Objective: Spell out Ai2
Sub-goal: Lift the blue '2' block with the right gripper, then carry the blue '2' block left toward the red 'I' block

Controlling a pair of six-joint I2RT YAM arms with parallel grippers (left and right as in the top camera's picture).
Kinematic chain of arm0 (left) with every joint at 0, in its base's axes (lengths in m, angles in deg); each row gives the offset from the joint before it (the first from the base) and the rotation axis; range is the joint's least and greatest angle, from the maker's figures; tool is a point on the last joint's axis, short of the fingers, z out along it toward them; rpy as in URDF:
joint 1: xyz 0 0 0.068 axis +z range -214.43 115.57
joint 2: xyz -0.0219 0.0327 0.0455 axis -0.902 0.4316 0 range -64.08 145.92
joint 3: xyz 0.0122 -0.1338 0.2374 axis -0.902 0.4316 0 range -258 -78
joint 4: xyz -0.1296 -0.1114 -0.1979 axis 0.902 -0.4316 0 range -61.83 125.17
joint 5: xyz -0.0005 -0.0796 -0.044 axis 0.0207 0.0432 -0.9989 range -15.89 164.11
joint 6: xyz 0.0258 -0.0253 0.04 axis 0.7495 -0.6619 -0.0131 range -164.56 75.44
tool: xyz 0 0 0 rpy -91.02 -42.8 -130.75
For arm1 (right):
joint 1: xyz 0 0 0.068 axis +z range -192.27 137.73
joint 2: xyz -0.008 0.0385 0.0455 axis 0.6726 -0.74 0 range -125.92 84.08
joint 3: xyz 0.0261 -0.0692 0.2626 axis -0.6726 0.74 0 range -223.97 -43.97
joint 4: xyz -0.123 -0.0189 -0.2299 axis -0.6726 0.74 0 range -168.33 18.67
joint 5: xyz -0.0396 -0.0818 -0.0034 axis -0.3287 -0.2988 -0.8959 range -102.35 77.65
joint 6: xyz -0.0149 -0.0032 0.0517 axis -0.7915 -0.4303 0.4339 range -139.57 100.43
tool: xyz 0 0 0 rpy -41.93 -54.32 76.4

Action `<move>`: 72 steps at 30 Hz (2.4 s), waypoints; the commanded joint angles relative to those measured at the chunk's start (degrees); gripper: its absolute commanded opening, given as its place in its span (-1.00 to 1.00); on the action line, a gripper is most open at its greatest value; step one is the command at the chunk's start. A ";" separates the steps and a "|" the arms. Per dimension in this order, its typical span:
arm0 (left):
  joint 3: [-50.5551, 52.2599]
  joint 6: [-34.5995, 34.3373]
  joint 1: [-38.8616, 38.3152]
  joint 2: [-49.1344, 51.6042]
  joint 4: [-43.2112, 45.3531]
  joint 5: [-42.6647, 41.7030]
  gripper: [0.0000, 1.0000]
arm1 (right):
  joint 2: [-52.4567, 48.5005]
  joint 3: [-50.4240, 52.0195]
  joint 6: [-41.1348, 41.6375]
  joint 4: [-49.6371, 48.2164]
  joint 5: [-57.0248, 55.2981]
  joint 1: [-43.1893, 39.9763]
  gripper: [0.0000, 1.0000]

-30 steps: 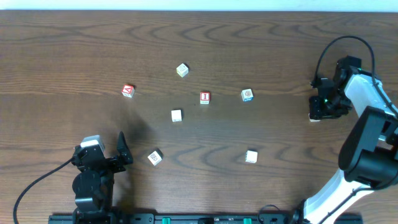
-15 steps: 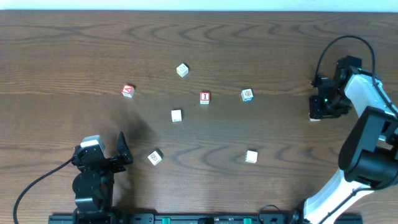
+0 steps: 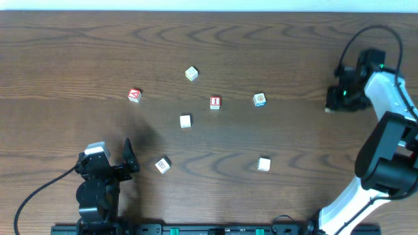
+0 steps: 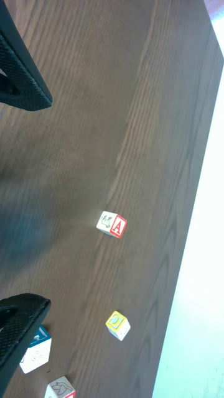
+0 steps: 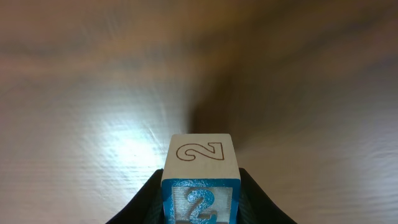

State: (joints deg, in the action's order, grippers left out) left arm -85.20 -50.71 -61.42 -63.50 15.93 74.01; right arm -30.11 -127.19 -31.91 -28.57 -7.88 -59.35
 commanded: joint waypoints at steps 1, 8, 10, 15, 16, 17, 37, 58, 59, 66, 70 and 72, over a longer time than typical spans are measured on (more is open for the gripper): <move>1.27 0.28 0.24 -0.33 -0.42 -0.57 0.91 | -0.13 -8.04 4.20 1.46 1.99 3.28 -0.98; 1.27 0.28 0.24 -0.33 -0.42 -0.57 0.91 | -0.13 -22.88 6.97 5.79 -1.95 15.17 -0.97; 1.27 0.28 0.24 -0.33 -0.42 -0.57 0.91 | -0.13 -24.68 10.01 6.27 -1.90 18.62 -0.97; 1.27 0.28 0.24 -0.33 -0.42 -0.57 0.91 | -0.15 -25.09 20.41 7.17 -1.90 25.64 -0.99; 1.27 0.28 0.24 -0.33 -0.44 -0.57 0.91 | -0.15 -25.09 21.40 7.26 -1.92 26.84 -0.97; 1.27 0.28 0.24 -0.33 -0.42 -0.57 0.90 | -0.15 -25.09 22.25 7.26 -1.92 27.91 -0.97; 1.27 0.28 0.24 -0.33 -0.42 -0.57 0.91 | -3.13 -18.91 38.05 8.15 -2.29 42.93 -0.97; 1.27 0.28 0.24 -0.33 -0.42 -0.57 0.91 | -12.44 -18.71 37.97 9.64 -3.06 44.00 -0.98; 1.27 0.28 0.24 -0.33 -0.42 -0.57 0.91 | -12.92 -18.71 37.97 9.62 -2.95 44.00 -0.98; 1.27 0.28 0.24 -0.33 -0.42 -0.57 0.91 | -15.61 -18.71 37.97 8.94 -3.13 43.10 -0.98; 1.27 0.28 0.24 -0.33 -0.44 -0.57 0.91 | -15.98 -18.71 37.88 8.15 -3.15 42.97 -0.98; 1.27 0.28 0.24 -0.33 -0.42 -0.57 0.91 | -15.98 -18.71 37.53 7.67 -3.17 42.97 -0.98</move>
State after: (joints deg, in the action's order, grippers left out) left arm -85.20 -50.73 -61.42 -63.50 15.93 74.03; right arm -45.22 -146.20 5.51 -20.55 -10.46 -15.70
